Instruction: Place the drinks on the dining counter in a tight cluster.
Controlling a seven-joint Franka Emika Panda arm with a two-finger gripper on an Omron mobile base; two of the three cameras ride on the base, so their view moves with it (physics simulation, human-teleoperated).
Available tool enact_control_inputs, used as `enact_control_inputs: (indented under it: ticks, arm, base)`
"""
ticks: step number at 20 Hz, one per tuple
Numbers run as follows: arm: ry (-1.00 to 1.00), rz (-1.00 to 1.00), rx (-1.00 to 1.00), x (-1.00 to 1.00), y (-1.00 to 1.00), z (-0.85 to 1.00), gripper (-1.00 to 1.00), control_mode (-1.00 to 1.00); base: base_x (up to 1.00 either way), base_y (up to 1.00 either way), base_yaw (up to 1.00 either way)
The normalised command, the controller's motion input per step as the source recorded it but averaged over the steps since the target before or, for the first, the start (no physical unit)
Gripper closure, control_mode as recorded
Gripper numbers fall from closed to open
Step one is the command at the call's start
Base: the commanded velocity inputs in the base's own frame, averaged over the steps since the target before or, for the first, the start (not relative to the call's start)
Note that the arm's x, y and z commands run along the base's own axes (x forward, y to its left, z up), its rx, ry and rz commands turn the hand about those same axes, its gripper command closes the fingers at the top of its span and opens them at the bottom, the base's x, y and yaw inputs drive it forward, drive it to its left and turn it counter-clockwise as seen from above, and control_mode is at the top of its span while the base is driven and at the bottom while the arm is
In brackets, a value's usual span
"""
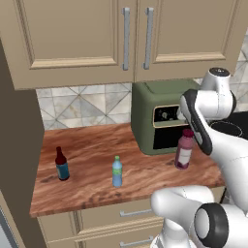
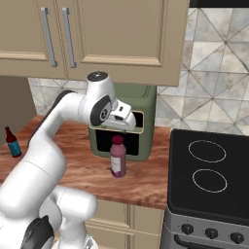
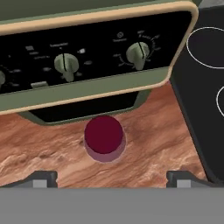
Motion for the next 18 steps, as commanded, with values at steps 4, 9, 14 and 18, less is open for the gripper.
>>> enact_control_inputs:
  ticks: [4,9,14,18]
  arm:
    - [0.0,-0.07,0.06,0.1,-0.15,0.01,-1.0,-1.0]
    - [0.09,0.0,0.03,0.1,0.0,0.01,-1.0,-1.0]
    - [0.18,0.0,0.0,0.13,0.0,-0.04,-1.0,-1.0]
    - [0.09,0.0,-0.01,0.0,0.0,-0.13,-1.0,-1.0]
  base:
    - [0.0,0.0,0.0]
    - [0.0,0.0,0.0]
    - [0.0,0.0,0.0]
    - [0.0,0.0,0.0]
